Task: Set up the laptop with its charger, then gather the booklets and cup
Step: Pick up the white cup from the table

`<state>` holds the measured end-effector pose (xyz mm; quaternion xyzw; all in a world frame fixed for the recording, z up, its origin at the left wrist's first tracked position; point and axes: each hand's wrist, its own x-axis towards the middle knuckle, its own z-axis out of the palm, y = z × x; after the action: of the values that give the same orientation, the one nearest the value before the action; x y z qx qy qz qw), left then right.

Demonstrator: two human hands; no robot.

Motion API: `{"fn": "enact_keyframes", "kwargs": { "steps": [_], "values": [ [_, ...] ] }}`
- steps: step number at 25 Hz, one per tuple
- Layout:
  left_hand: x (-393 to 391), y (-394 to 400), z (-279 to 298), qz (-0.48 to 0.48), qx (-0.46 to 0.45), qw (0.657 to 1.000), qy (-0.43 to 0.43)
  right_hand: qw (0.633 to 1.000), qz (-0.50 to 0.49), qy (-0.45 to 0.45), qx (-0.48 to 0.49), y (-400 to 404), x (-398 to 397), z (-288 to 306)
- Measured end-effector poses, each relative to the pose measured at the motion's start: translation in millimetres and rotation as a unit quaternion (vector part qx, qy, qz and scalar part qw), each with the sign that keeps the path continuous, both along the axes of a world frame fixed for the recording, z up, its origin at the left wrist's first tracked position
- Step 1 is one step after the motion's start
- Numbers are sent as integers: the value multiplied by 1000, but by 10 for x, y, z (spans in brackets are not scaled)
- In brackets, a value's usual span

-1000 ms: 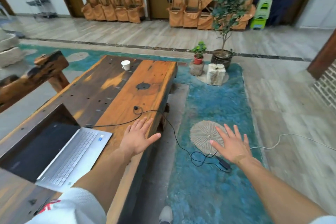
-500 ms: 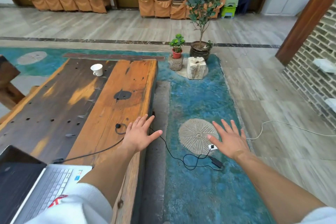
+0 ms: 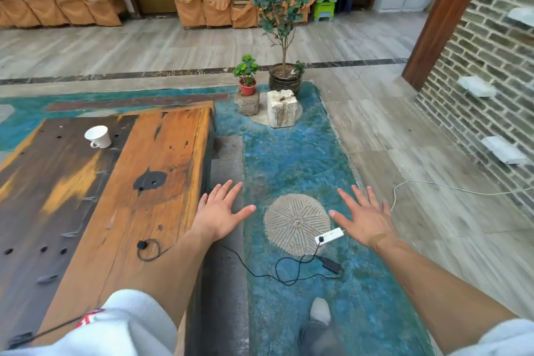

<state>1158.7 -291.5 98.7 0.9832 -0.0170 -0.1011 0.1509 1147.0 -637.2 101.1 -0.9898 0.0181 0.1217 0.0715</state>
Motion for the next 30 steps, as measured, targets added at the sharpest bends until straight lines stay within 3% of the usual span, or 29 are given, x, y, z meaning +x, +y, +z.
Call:
{"fn": "enact_keyframes", "kwargs": {
  "steps": [14,21,30],
  "values": [
    [1683,-1514,219,2,17,1000,-14,1000,9,1,9,-1453,1702,78],
    [2123,-1638,370,3,38,999,-33,1000,9,3,21,-1538,2112,40],
    [2747,-1237,187,35,76,996,-26,1000,22,5,14,-1310,2893,-42]
  ]
}}
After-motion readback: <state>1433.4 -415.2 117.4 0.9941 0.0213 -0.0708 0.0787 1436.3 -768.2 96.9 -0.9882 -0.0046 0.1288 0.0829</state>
